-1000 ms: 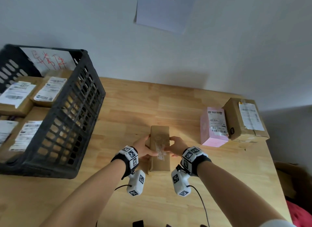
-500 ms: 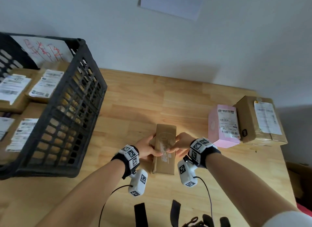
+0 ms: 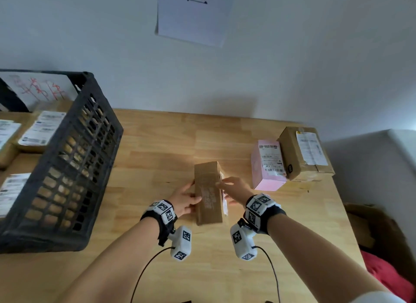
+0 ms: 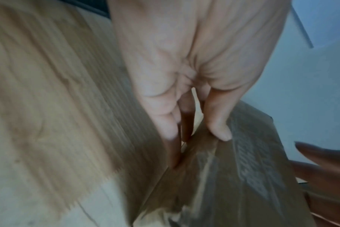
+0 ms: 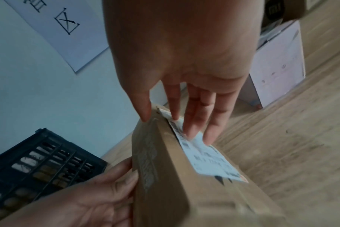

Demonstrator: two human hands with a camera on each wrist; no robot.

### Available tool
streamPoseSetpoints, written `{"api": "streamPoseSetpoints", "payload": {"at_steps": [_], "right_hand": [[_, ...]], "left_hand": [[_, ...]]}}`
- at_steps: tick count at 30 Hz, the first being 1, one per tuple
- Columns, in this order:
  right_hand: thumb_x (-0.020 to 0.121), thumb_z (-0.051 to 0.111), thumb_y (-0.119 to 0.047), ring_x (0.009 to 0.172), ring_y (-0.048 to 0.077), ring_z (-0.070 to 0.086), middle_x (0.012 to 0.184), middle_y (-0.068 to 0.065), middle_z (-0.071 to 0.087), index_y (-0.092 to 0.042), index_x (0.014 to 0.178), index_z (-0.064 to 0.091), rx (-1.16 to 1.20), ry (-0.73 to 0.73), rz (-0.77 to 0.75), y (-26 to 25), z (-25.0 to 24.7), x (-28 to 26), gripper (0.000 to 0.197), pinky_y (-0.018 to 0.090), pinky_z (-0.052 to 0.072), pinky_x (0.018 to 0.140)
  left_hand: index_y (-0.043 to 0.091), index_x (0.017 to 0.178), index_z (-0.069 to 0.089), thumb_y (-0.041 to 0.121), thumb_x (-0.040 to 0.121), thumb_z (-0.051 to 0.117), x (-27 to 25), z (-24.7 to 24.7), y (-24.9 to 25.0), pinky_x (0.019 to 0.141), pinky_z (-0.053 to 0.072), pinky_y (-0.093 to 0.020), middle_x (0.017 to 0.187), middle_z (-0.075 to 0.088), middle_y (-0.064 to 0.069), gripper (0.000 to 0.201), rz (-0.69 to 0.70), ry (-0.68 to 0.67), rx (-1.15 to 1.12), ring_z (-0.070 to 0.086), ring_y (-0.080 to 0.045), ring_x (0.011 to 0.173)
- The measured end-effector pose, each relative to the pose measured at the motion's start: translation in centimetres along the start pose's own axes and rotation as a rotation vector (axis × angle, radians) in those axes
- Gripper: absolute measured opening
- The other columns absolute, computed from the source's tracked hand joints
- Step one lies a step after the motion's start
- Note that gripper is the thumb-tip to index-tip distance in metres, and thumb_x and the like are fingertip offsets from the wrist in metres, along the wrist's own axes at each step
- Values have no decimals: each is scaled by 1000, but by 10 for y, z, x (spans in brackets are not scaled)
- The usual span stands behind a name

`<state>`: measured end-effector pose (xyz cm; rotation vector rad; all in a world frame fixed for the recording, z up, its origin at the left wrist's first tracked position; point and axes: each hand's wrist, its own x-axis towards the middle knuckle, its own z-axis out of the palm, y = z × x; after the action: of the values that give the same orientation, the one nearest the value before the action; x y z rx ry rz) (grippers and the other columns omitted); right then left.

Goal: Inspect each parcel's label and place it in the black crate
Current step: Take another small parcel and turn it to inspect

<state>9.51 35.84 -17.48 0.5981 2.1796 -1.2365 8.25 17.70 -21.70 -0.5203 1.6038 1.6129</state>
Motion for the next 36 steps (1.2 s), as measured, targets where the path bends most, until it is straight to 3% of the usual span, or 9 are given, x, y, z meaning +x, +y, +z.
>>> {"api": "streamPoseSetpoints", "payload": {"at_steps": [3, 7, 10, 12, 16, 20, 23, 29, 36], "right_hand": [[94, 53, -26, 72, 14, 54, 86, -2, 56, -25, 144, 38, -154, -49, -68, 9, 2, -10, 53, 29, 51, 66], [98, 48, -29, 82, 16, 57, 113, 12, 64, -30, 148, 27, -177, -154, -85, 22, 7, -18, 55, 32, 51, 70], [100, 42, -29, 92, 18, 57, 113, 10, 64, -26, 145, 36, -205, -231, -39, 26, 8, -18, 45, 36, 54, 79], [99, 44, -29, 104, 24, 60, 124, 12, 60, -23, 146, 35, -226, -236, 7, 26, 8, -16, 47, 40, 53, 88], [99, 46, -21, 116, 28, 58, 129, 14, 57, -10, 139, 44, -161, -226, 49, 21, 11, -5, 42, 39, 52, 90], [97, 48, -20, 110, 24, 62, 123, 11, 61, -4, 129, 52, -192, -212, 46, 21, 12, 5, 35, 41, 54, 91], [96, 52, -24, 106, 22, 64, 121, 10, 63, -8, 129, 52, -224, -196, 48, 24, 14, 14, 37, 37, 56, 86], [94, 57, -24, 92, 23, 67, 121, 14, 63, -3, 131, 50, -152, -126, 109, 25, 4, 34, 43, 37, 57, 81], [81, 74, -27, 85, 20, 71, 92, 11, 73, -2, 100, 67, -253, 4, 160, 14, -27, 78, 32, 39, 59, 78]], "left_hand": [[21, 144, 36, -13, 85, 57, -1, 11, -3, 82, 50, -46, 115, 62, -20, 71, 3, 22, -70, 58, -33, 106], [20, 145, 34, -8, 88, 56, -6, -1, -1, 76, 55, -45, 109, 61, -19, 66, 5, 127, 81, 62, -32, 89], [17, 141, 41, -10, 88, 49, -6, -20, 1, 88, 53, -50, 108, 62, -15, 60, 6, 203, 273, 62, -34, 99], [10, 135, 48, -10, 88, 45, -9, -24, 3, 95, 48, -49, 111, 62, -15, 51, -29, 191, 224, 59, -33, 104], [8, 137, 46, -1, 91, 53, -11, -24, 7, 95, 47, -45, 123, 57, -17, 47, -71, 177, 126, 55, -32, 109], [5, 138, 42, 6, 86, 66, -2, -16, 6, 102, 41, -48, 133, 54, -15, 58, -71, 166, 234, 50, -33, 122], [7, 131, 52, 10, 82, 71, 10, -13, 3, 95, 49, -47, 127, 60, -12, 53, -78, 152, 391, 55, -30, 117], [5, 132, 51, 8, 84, 69, 33, 0, 18, 90, 51, -42, 128, 59, -12, 51, -48, 180, 442, 55, -29, 118], [6, 137, 46, 8, 81, 72, 77, 13, 55, 89, 52, -40, 133, 56, -13, 62, -59, 111, 470, 54, -28, 121]]}}
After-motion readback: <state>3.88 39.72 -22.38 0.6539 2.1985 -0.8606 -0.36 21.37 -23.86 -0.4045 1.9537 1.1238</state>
